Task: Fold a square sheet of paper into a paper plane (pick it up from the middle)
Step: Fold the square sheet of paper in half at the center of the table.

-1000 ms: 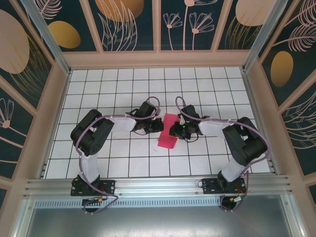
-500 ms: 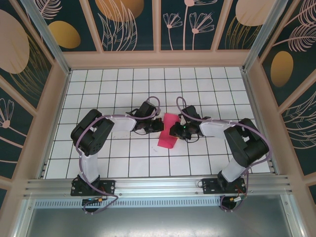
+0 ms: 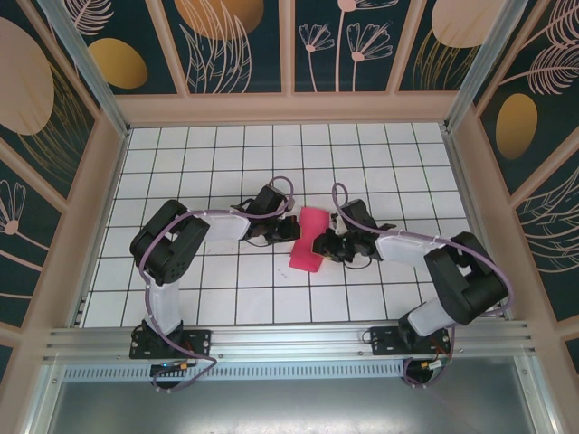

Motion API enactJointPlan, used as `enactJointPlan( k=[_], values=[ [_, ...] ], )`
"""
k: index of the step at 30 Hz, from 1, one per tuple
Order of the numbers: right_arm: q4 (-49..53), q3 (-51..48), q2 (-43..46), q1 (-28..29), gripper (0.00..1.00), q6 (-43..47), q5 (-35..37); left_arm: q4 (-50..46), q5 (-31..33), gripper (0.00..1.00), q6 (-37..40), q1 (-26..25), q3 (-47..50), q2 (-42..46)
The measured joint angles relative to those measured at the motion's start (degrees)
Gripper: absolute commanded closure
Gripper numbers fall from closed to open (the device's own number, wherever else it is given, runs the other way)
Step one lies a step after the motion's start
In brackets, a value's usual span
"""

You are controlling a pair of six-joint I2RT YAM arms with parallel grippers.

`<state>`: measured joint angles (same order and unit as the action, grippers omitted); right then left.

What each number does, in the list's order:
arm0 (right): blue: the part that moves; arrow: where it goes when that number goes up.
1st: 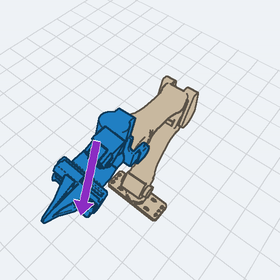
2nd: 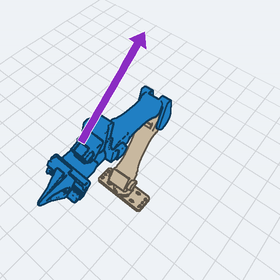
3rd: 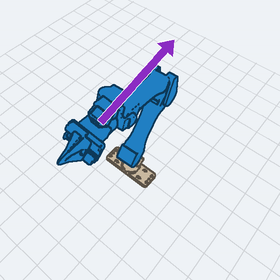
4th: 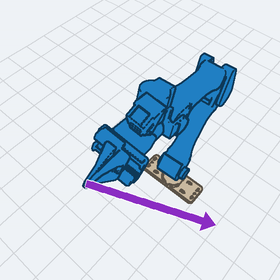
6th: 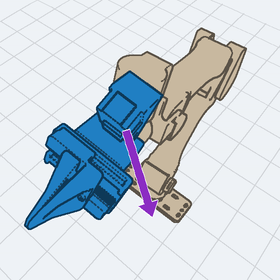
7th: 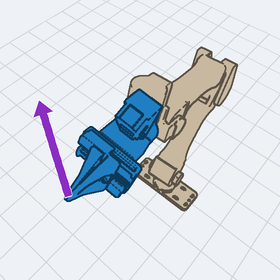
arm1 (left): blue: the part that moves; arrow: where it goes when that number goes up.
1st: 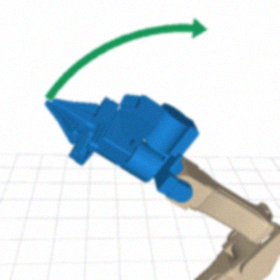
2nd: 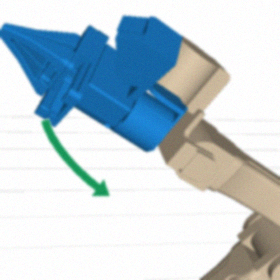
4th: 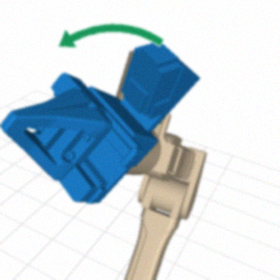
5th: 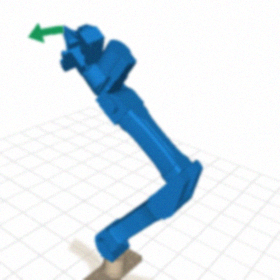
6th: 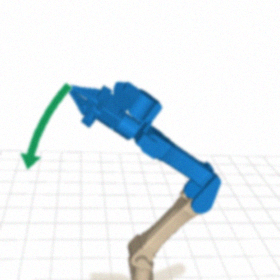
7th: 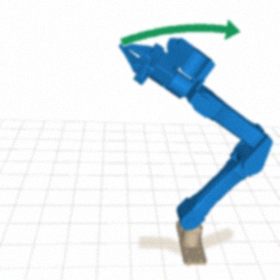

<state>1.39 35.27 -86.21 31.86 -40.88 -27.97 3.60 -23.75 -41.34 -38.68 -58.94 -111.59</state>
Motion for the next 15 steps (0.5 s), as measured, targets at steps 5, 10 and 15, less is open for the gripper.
enactJointPlan(
  k=[5,10,15],
  values=[
    [-0.79,-0.92,-2.36,-0.07,0.72,-0.15,0.2,0.0,-0.04,0.92,0.22,0.0,-0.02,-0.07],
    [-0.7,-0.94,-2.29,-0.04,0.72,-0.15,0.48,0.0,-0.11,0.92,0.33,0.04,-0.13,-0.15],
    [0.24,-0.92,0.17,0.59,0.71,-0.44,1.07,-0.02,-0.22,0.92,0.63,0.04,-0.28,-0.22]
  ],
)
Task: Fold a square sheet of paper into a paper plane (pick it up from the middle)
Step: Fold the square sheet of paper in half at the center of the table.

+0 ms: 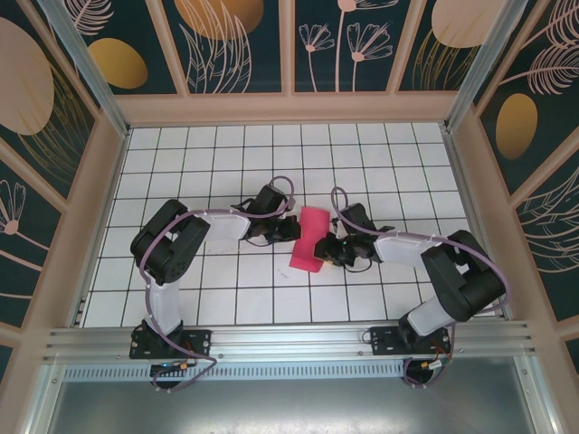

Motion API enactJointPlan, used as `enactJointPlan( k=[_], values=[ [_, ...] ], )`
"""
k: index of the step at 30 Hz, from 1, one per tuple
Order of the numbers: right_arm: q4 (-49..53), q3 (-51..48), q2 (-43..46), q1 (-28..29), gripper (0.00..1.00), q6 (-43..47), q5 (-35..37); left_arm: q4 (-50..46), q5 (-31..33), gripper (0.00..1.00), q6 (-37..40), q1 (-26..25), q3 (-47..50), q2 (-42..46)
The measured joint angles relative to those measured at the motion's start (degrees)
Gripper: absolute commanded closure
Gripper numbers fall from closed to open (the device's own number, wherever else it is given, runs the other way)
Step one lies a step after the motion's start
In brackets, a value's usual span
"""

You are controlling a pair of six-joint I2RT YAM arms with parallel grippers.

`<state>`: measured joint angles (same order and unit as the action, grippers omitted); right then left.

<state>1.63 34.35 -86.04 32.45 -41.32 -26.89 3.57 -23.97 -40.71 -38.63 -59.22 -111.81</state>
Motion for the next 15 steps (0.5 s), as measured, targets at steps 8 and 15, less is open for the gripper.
enactJointPlan(
  k=[8,15],
  values=[
    [-2.99,-0.44,3.74,2.25,0.71,-2.75,-1.03,0.0,0.0,0.92,0.04,0.0,0.0,0.0],
    [-5.07,-3.61,-0.7,2.58,0.71,-4.11,-1.64,-0.02,0.0,0.92,0.02,0.0,0.0,-0.04]
  ],
)
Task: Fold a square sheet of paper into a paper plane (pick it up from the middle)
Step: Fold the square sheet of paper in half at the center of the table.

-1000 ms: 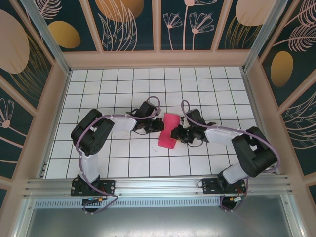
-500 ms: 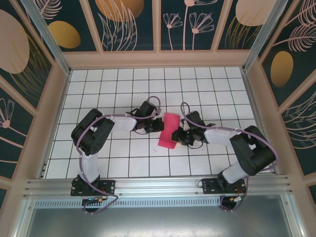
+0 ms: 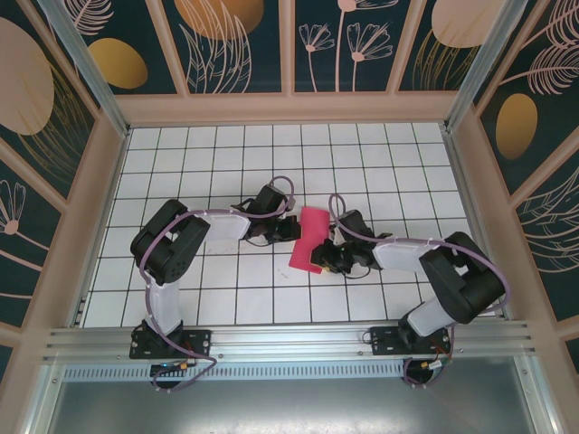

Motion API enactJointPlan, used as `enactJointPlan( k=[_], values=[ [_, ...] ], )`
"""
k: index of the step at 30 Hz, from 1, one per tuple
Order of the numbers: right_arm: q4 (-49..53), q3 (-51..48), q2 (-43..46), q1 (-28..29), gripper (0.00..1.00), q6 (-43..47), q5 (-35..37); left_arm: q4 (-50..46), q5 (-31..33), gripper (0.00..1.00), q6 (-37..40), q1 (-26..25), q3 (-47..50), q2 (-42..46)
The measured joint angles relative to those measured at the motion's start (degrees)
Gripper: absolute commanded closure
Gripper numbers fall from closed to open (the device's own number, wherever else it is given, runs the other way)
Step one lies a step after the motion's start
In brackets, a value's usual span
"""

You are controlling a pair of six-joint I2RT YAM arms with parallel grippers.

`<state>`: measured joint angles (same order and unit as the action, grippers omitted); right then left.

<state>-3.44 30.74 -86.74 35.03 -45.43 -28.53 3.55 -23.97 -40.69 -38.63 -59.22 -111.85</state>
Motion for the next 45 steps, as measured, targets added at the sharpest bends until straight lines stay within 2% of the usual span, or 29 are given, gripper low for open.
enactJointPlan(
  k=[7,16,24,30,36,43,45],
  values=[
    [-0.55,0.0,0.24,0.13,0.71,-0.13,0.07,0.02,-0.02,0.92,0.0,0.0,-0.07,-0.07],
    [-0.26,-0.5,6.99,1.88,0.71,-1.64,-0.11,0.02,-0.02,0.92,0.0,0.0,-0.07,-0.07],
    [-3.54,-4.26,3.04,2.05,0.71,-3.28,-1.18,0.02,0.0,0.91,0.15,0.0,-0.07,-0.07],
    [-4.44,-4.26,2.58,2.1,0.71,-3.37,-1.27,-0.31,0.02,0.87,0.17,0.0,-0.31,-0.11],
    [-4.07,-4.11,2.58,2.1,0.71,-3.37,-1.07,-2.08,0.46,0.77,0.28,-0.11,-0.98,0.52],
    [-3.17,-3.63,2.71,2.23,0.71,-3.37,-0.46,-5.29,0.2,0.75,0.42,-0.11,-0.98,5.7],
    [-2.64,-3.34,2.69,2.27,0.71,-3.37,-0.13,-5.22,-0.55,0.69,0.42,-0.11,-0.98,7.15]
  ],
)
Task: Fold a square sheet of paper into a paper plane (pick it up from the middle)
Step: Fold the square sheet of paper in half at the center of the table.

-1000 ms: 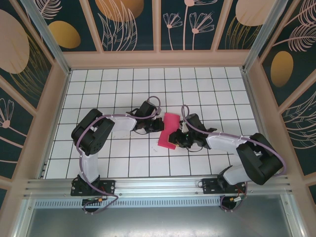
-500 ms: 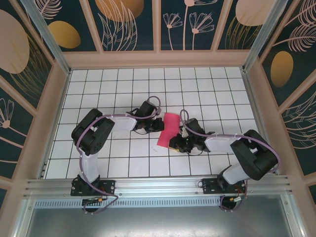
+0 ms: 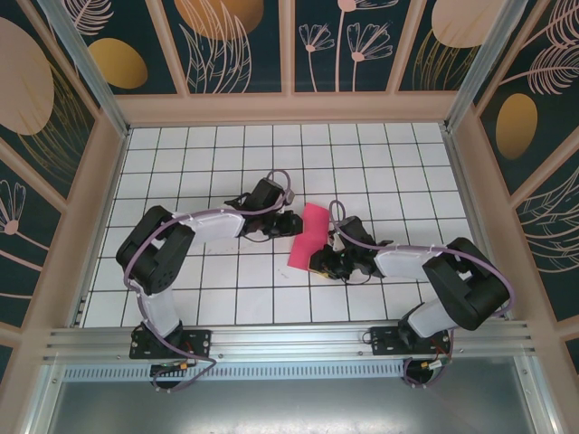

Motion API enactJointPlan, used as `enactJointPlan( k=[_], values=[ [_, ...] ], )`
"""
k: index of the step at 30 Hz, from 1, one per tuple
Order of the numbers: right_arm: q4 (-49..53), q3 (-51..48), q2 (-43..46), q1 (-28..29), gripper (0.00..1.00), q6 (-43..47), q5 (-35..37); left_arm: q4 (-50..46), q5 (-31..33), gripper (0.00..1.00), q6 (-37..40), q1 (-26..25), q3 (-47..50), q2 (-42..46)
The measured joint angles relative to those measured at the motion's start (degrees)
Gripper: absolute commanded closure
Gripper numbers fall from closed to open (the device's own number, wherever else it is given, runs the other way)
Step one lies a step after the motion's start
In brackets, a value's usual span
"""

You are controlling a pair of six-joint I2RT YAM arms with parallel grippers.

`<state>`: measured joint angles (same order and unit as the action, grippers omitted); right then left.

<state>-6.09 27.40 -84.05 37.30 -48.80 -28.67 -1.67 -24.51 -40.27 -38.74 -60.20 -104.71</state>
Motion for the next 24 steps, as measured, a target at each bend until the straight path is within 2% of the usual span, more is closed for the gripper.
enactJointPlan(
  k=[6,10,14,24],
  values=[
    [0.76,0.63,-0.13,0.04,0.71,0.02,0.72,0.57,0.5,0.48,0.26,0.0,1.55,1.33],
    [0.79,0.66,-0.13,0.07,0.71,0.02,0.74,1.01,2.16,0.45,0.44,0.0,2.47,1.38],
    [1.2,0.94,-0.26,0.07,0.71,0.04,0.76,2.03,2.34,0.48,0.7,0.0,2.64,1.38],
    [1.4,1.09,-0.28,0.11,0.71,0.04,1.03,7.76,-1.51,0.67,0.59,0.0,3.45,-0.87]
  ],
)
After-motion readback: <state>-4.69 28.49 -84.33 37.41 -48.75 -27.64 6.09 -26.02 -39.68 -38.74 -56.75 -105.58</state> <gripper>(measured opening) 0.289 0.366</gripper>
